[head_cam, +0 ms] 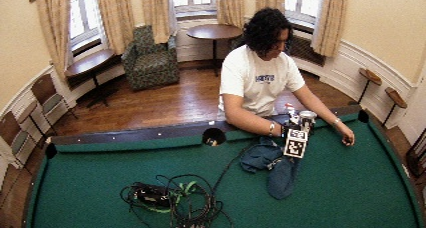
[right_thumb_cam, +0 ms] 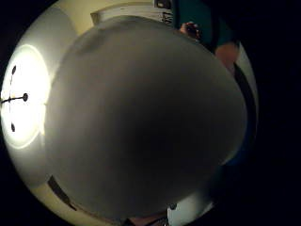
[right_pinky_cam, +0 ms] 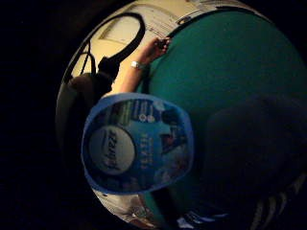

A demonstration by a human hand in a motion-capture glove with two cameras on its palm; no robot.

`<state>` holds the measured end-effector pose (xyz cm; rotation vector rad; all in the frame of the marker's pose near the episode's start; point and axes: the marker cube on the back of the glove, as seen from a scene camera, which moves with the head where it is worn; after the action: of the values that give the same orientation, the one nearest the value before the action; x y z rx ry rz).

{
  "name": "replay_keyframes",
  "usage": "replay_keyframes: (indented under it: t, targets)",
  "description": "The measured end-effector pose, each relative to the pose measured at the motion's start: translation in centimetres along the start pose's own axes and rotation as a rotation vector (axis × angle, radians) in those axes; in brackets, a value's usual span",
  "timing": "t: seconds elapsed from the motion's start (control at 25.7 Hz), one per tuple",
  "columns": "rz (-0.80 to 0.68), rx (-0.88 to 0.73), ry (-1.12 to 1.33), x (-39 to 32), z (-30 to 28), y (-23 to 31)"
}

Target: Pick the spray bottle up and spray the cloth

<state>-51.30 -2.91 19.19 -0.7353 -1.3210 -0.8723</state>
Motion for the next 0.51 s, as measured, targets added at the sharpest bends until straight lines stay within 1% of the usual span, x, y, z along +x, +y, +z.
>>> replay_keyframes:
  t: [0.12,0.19,0.31,0.51]
  targets:
    - [0.015,0.039,0.151,0.3,-1.0,0.5]
    - [0.024,0.036,0.273,0.1,-2.0,1.2]
    - [0.035,0.029,0.44,-1.0,-3.7,1.9]
    - [0.071,0.081,0.735,-3.1,-7.2,3.0]
